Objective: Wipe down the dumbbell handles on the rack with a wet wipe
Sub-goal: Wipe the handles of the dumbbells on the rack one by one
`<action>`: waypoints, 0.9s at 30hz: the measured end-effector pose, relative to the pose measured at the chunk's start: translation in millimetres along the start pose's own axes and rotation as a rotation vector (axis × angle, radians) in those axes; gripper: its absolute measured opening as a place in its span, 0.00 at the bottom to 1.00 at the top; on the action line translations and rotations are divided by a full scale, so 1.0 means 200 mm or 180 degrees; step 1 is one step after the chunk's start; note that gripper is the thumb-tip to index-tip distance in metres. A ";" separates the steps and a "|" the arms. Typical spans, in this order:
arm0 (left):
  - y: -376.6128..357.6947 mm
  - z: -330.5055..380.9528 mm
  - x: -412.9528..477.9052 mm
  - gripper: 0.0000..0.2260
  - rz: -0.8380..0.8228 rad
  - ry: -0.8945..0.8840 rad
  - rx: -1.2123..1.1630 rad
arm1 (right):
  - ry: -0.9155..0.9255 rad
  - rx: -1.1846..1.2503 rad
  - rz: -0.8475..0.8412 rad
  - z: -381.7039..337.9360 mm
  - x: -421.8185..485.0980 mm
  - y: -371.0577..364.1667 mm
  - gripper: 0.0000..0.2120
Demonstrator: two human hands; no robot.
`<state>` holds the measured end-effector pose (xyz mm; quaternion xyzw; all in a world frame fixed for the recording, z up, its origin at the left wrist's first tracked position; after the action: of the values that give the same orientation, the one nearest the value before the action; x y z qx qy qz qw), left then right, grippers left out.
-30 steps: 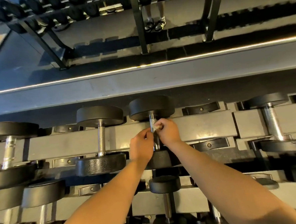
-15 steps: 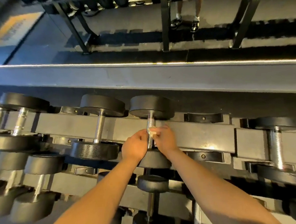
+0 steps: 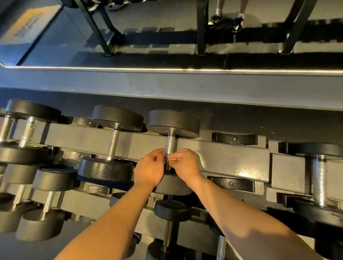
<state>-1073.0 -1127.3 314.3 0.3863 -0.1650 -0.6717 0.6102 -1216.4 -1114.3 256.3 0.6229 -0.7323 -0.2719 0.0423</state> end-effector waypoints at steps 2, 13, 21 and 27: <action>0.00 0.01 -0.01 0.15 0.0002 -0.0018 -0.0011 | -0.0006 0.0227 0.0314 -0.04 0.04 0.09 0.09; 0.01 -0.01 0.01 0.17 0.0035 -0.0003 -0.0028 | -0.0148 -0.0161 0.0315 -0.06 0.03 0.08 0.10; 0.00 -0.01 0.02 0.16 0.0026 -0.0047 -0.0063 | -0.0024 0.0387 0.0589 -0.14 0.06 0.12 0.12; -0.03 -0.03 0.04 0.16 -0.0379 -0.0101 -0.0237 | -0.0079 0.0223 -0.0032 -0.01 -0.03 0.03 0.14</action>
<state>-1072.2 -1132.2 303.8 0.3618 -0.1263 -0.7185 0.5804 -1219.0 -1108.7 262.2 0.6242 -0.7388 -0.2540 0.0099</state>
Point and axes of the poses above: each hand's wrist, its own x-axis towards the middle knuckle, its own y-axis out of the back of the hand, z = x × y, the point moved 10 cm from there along x, towards the middle knuckle, and after that the axes turned 8 degrees about -x, right-handed, at the moved point
